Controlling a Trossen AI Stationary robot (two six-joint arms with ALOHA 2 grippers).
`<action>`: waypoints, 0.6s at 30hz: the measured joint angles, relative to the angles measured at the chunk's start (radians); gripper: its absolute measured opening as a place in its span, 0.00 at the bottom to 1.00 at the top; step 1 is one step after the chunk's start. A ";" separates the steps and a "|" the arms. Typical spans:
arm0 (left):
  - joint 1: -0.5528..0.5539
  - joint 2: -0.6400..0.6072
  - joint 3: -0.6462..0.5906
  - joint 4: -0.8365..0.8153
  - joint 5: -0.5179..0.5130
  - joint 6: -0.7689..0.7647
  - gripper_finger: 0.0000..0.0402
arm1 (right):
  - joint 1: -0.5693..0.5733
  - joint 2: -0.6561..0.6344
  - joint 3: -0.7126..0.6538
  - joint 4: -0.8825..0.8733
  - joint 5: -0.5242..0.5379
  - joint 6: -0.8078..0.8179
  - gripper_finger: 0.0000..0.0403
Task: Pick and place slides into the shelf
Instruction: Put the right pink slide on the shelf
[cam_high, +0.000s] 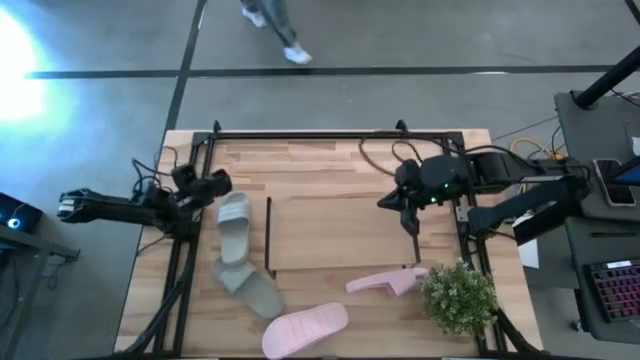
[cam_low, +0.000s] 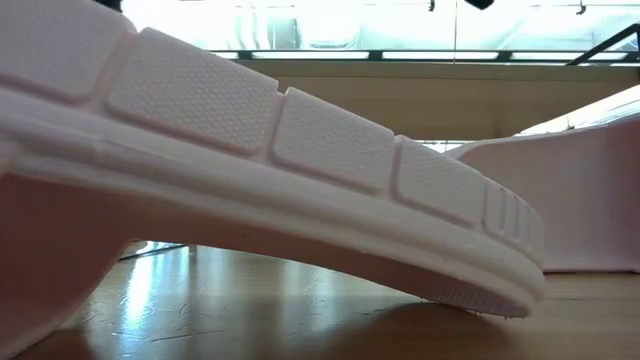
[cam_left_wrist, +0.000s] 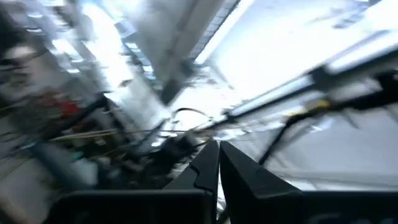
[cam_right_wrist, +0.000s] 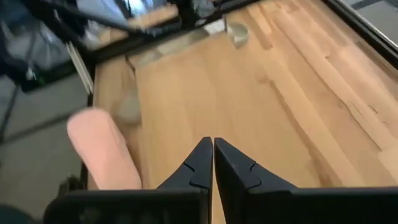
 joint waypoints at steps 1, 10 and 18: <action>-0.001 0.024 0.025 -0.003 0.045 0.005 0.00 | 0.011 0.021 0.026 -0.033 0.001 -0.003 0.02; -0.009 0.327 0.296 -0.248 0.314 -0.004 0.00 | 0.080 0.160 0.159 -0.285 0.004 0.031 0.02; -0.106 0.509 0.584 -0.829 0.330 0.139 0.00 | 0.190 0.169 0.163 -0.362 0.037 0.219 0.02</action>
